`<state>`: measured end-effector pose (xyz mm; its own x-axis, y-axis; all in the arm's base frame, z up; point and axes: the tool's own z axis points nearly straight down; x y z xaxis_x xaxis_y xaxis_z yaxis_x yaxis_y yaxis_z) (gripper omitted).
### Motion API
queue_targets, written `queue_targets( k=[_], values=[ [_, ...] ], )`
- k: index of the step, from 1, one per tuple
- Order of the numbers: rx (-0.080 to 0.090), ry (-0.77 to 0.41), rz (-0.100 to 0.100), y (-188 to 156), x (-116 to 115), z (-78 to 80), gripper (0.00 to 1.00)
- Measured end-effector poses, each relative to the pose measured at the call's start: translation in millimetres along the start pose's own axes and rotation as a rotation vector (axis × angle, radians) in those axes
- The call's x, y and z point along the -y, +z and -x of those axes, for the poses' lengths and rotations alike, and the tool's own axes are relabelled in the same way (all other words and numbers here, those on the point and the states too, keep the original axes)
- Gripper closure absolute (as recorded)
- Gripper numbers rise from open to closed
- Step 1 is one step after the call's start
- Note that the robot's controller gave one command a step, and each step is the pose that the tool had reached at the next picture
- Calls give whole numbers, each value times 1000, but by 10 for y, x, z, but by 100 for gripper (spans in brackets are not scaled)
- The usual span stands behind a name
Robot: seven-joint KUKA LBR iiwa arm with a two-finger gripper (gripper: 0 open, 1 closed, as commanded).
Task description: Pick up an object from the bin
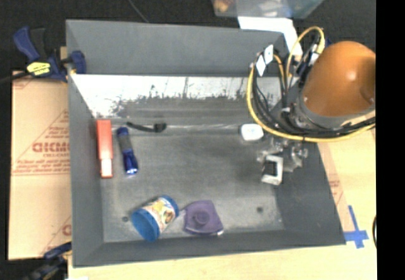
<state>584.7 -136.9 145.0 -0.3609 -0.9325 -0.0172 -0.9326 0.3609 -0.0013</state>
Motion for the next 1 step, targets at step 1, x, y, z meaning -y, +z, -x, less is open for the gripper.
queue_targets(
  k=[1],
  values=[
    [0, 2, 0, -367, 1, 5, 100]
  ],
)
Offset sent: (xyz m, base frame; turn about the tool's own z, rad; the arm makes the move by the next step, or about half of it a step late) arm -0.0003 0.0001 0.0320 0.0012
